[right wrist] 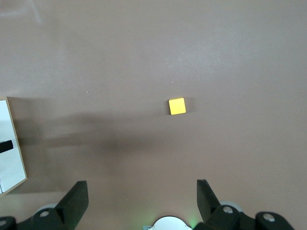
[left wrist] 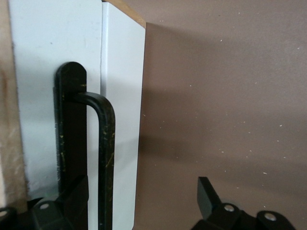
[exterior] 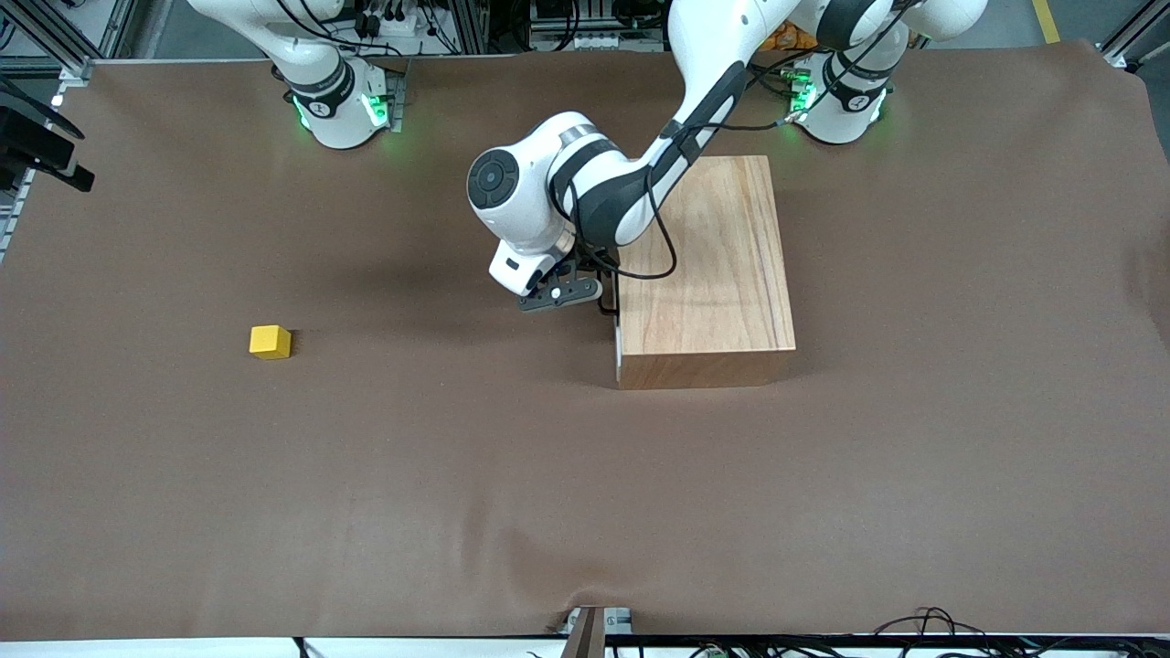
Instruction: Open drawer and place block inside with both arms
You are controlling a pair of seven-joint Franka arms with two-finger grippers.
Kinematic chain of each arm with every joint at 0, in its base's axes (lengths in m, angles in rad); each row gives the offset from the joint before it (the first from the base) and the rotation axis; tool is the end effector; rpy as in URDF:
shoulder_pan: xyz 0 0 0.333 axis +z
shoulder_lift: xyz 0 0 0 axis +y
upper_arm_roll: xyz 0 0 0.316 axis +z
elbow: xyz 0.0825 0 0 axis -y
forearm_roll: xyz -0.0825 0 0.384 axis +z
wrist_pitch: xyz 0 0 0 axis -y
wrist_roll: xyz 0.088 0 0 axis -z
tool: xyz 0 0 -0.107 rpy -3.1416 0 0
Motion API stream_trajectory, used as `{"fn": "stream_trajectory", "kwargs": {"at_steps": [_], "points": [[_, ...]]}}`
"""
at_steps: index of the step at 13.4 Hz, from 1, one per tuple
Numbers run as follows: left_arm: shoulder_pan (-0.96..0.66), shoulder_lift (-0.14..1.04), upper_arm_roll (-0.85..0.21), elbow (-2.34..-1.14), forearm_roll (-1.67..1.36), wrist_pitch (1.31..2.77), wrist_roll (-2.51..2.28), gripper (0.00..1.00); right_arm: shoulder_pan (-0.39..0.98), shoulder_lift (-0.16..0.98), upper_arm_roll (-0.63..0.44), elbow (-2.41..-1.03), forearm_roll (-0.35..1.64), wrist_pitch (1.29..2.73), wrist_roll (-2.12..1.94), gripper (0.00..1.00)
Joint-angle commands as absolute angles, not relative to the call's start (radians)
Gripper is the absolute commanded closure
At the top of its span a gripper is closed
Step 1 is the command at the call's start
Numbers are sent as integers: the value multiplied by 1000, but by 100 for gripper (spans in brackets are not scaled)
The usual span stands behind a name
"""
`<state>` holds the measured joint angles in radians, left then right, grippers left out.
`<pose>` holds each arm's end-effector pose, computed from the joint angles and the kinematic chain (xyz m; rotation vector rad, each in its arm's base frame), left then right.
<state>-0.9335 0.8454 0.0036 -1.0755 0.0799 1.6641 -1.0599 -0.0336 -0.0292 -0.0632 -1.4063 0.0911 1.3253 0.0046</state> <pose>0.4470 -0.5875 0.3012 -2.8760 -0.1604 0.1041 0.5151 -0.0392 0.6952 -3.0452 0.1241 0.0726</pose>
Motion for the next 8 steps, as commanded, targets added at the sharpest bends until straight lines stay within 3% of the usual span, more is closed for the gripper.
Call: {"fn": "stream_trajectory", "kwargs": {"at_steps": [1, 8], "points": [[-943, 864, 8, -1054, 106, 1661, -1058, 0, -55, -32, -54, -1404, 101, 1312, -9, 0], [-953, 868, 8, -1052, 106, 1742, -1058, 0, -54, -31, -54, -1402, 101, 1312, -9, 0]]}}
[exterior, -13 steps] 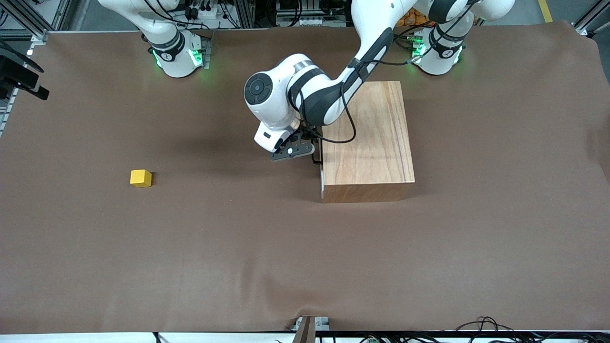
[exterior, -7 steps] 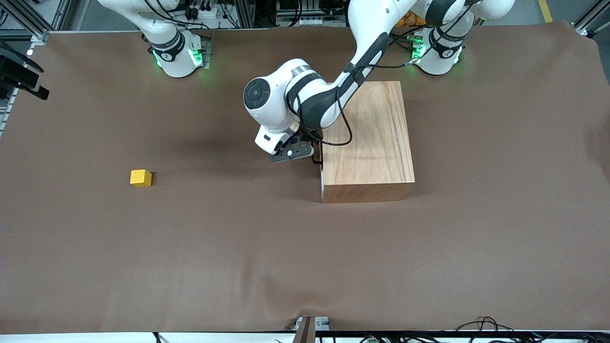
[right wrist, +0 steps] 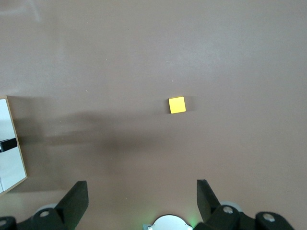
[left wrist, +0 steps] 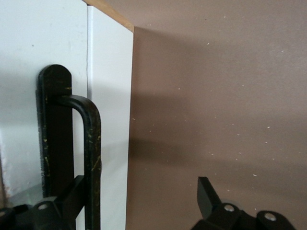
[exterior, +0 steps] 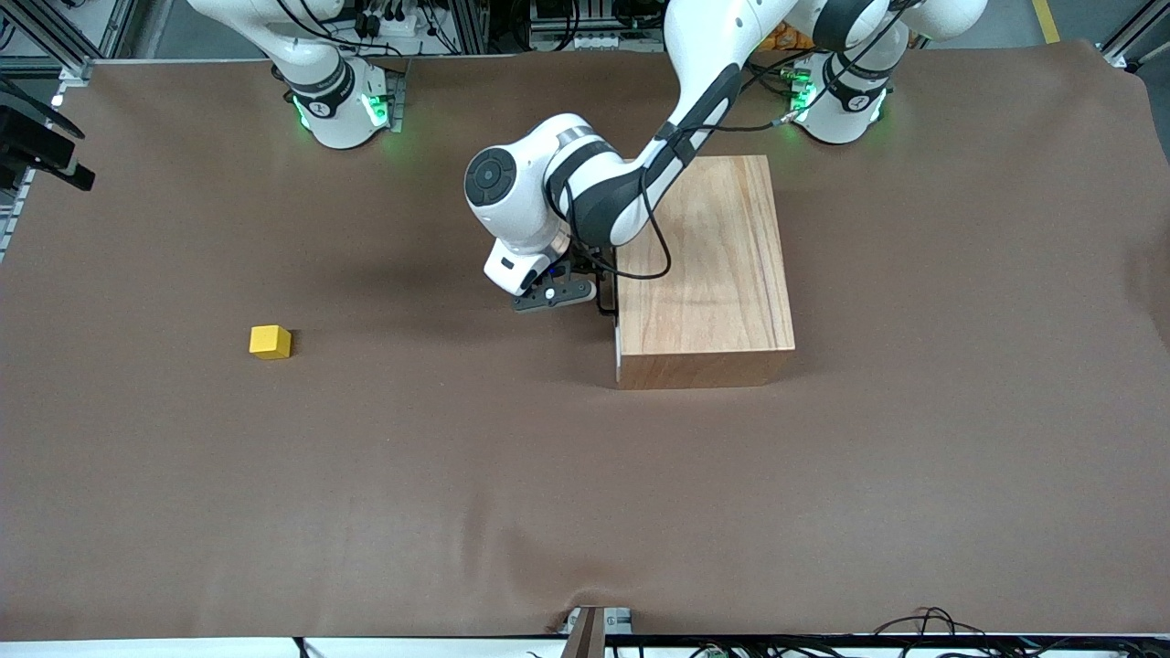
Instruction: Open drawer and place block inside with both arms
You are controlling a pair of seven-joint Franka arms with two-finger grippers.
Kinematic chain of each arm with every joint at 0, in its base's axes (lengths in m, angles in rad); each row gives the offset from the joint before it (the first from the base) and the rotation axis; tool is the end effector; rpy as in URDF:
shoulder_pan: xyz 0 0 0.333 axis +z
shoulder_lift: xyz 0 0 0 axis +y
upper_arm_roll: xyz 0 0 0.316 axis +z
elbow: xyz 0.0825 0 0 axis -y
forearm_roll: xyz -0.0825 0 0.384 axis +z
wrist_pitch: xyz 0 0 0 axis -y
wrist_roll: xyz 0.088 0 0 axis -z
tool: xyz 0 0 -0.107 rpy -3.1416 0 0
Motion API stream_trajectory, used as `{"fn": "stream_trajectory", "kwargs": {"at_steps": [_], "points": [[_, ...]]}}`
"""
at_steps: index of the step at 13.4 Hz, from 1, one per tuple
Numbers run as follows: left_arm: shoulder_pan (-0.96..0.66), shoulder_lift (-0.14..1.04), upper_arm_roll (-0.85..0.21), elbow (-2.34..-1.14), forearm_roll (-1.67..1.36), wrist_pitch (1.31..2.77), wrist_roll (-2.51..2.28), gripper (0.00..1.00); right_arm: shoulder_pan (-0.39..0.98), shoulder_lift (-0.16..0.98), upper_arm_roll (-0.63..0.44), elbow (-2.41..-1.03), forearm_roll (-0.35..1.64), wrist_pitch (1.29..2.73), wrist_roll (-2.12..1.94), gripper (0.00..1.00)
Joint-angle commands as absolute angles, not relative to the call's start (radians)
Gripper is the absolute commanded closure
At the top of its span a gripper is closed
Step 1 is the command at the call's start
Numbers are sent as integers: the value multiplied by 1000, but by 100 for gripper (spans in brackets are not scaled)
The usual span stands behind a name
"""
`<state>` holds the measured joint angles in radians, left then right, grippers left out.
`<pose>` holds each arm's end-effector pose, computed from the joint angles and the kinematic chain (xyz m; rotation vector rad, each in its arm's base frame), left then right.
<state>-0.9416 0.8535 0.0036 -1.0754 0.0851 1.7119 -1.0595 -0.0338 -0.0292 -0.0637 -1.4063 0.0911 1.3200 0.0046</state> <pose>0.4457 -0.5957 0.2981 -2.9087 -0.1447 0.0666 0.5144 -0.0395 0.6948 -3.0447 0.1248 0.0806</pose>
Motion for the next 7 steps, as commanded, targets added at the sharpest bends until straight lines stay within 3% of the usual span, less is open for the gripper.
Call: {"fn": "stream_trajectory", "kwargs": {"at_steps": [1, 7], "points": [[-954, 868, 8, -1051, 106, 1752, -1058, 0, -54, -31, -54, -1402, 101, 1312, -9, 0], [-957, 865, 5, -1043, 104, 1805, -1057, 0, -52, -31, -52, -1402, 100, 1310, -11, 0]]}}
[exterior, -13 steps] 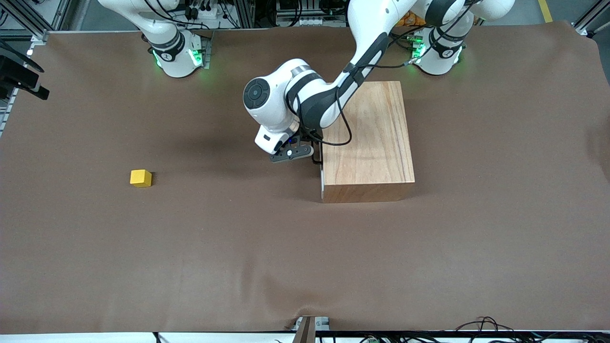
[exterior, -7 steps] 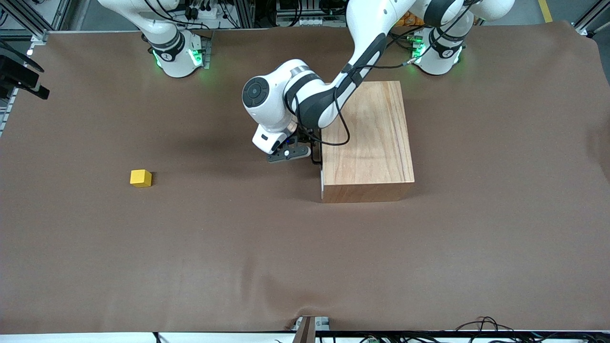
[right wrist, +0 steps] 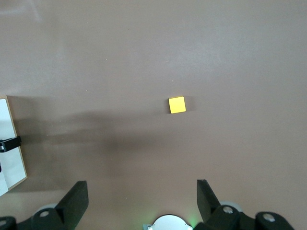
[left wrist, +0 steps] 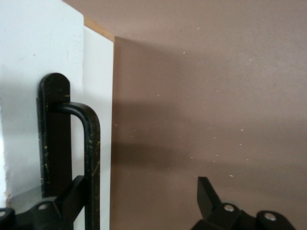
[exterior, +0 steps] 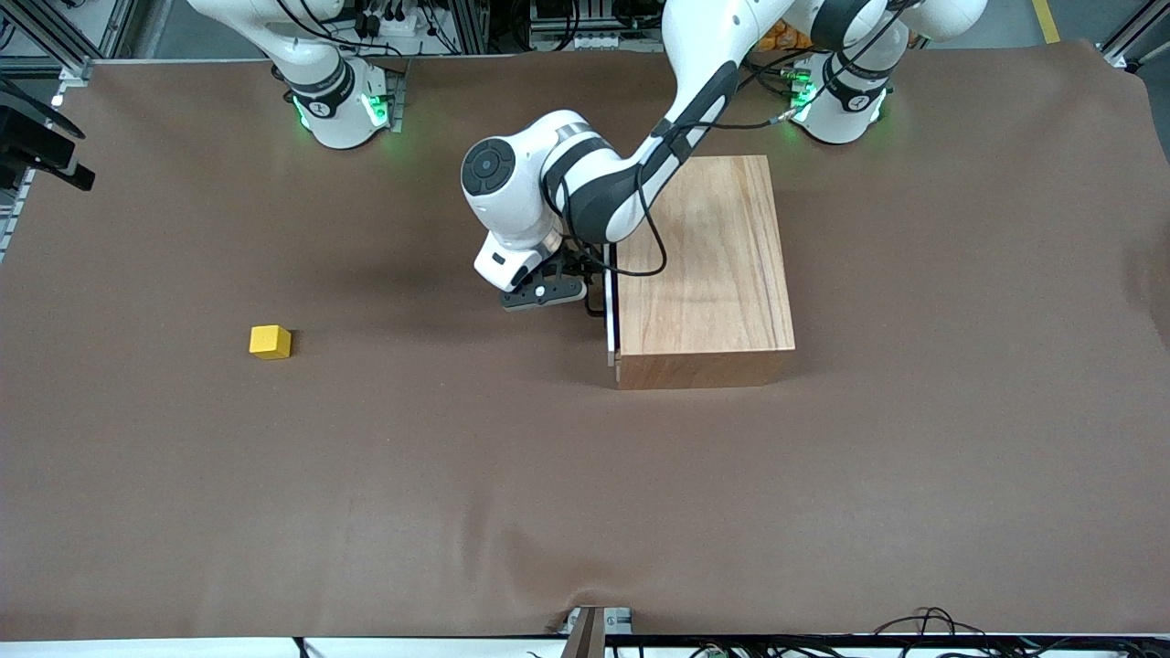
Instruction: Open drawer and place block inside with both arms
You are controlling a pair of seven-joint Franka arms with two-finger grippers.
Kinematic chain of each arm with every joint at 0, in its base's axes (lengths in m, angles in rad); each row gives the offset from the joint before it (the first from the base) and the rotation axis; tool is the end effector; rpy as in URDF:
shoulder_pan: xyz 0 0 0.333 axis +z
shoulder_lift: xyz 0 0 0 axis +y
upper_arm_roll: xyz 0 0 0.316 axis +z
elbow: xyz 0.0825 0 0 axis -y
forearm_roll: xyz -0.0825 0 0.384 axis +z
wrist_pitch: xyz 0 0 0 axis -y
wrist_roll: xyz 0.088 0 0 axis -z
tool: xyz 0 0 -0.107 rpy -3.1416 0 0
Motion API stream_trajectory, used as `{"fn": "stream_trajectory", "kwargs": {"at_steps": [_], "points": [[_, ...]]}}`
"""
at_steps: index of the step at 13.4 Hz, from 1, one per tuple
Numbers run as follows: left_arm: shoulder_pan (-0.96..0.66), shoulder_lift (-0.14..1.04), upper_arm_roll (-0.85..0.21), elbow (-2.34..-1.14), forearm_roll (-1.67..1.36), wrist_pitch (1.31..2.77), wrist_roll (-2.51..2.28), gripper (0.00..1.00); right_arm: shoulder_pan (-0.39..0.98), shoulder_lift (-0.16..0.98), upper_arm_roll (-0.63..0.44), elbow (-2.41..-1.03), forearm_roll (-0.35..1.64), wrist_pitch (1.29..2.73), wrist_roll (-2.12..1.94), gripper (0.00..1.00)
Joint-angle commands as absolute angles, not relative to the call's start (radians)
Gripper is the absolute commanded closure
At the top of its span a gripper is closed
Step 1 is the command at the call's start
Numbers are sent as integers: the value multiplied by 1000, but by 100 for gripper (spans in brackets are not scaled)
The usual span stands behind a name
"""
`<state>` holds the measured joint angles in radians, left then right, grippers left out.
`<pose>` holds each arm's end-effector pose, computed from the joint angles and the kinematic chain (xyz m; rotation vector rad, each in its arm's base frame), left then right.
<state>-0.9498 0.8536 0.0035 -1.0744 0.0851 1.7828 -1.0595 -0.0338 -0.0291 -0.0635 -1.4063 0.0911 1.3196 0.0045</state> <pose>0.4454 -0.6068 0.3033 -2.9709 -0.1311 0.0102 0.5144 -0.0394 0.6947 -3.0447 0.1243 0.0813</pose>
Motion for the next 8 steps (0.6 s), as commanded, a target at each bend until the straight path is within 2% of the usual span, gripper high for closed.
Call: {"fn": "stream_trajectory", "kwargs": {"at_steps": [1, 8], "points": [[-957, 864, 0, -1043, 104, 1815, -1057, 0, -52, -31, -52, -1401, 95, 1310, -11, 0], [-959, 867, -3, -1042, 100, 1887, -1068, 0, -41, -31, -49, -1401, 32, 1313, -9, 0]]}}
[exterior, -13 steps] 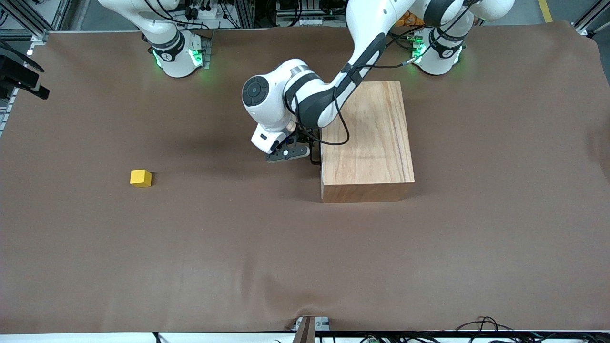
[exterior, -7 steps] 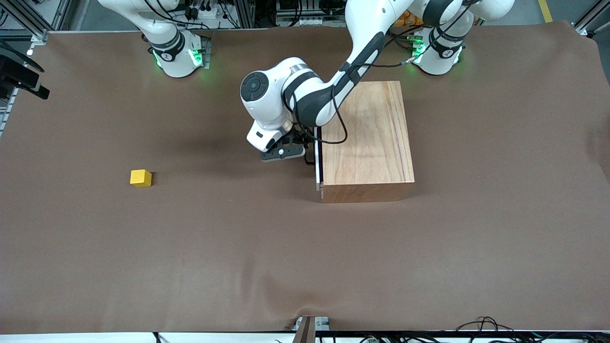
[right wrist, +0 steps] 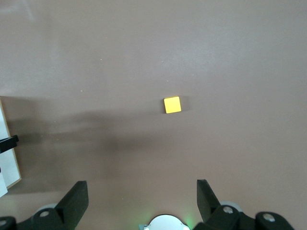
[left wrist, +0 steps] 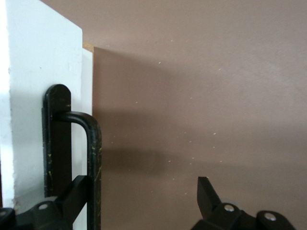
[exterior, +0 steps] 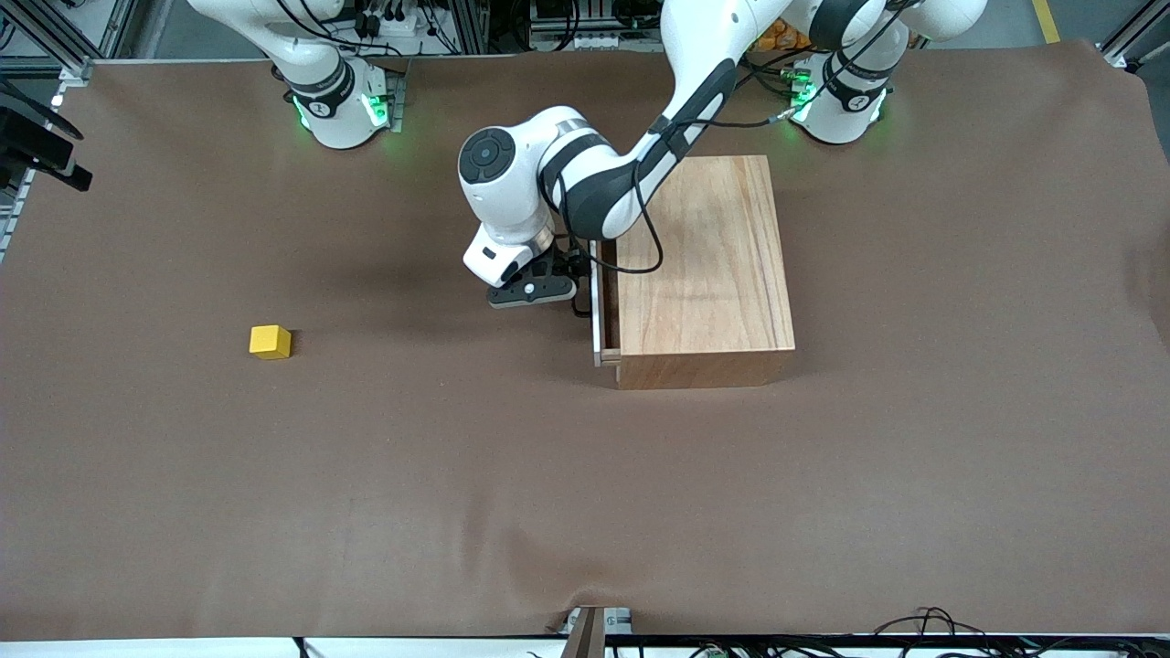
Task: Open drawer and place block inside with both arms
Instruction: 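Pull the drawer open by its handle with the left gripper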
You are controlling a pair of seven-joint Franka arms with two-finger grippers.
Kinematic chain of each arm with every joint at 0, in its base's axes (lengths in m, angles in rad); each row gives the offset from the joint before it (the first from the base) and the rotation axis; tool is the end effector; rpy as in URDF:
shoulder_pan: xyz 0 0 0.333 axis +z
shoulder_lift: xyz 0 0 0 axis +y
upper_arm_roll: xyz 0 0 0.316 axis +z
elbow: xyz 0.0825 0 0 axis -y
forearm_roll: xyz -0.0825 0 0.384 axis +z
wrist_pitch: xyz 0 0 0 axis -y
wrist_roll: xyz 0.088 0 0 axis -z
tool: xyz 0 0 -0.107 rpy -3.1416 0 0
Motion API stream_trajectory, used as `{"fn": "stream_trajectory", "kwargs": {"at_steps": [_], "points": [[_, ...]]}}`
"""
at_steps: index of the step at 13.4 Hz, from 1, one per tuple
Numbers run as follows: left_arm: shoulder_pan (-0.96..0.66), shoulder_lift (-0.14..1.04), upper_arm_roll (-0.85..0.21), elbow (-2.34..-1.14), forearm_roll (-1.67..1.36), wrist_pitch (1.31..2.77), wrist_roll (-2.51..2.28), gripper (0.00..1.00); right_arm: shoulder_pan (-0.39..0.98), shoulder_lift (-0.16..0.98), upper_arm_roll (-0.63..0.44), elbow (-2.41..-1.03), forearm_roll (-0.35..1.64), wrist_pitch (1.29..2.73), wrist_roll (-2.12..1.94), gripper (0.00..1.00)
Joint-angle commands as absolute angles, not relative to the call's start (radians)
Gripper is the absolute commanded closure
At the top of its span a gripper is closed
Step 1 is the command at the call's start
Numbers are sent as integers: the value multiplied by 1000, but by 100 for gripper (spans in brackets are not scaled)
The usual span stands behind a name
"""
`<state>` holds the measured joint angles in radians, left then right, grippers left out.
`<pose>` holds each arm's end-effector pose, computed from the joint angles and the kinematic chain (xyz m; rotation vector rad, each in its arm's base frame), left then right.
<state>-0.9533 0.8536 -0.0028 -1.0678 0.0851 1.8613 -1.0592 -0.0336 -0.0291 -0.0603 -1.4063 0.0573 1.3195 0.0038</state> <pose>0.4459 -0.6190 0.3123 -3.0461 -0.1176 -0.0525 0.5142 -0.0418 0.6944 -3.0775 0.1308 0.0849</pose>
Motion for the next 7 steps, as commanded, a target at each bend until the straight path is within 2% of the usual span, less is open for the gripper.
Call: {"fn": "stream_trajectory", "kwargs": {"at_steps": [1, 7], "points": [[-959, 867, -3, -1042, 100, 1890, -1068, 0, -41, -31, -49, -1401, 31, 1313, -9, 0], [-982, 884, -3, -1043, 97, 1939, -1089, 0, -40, -31, -49, -1401, 32, 1312, -6, 0]]}}
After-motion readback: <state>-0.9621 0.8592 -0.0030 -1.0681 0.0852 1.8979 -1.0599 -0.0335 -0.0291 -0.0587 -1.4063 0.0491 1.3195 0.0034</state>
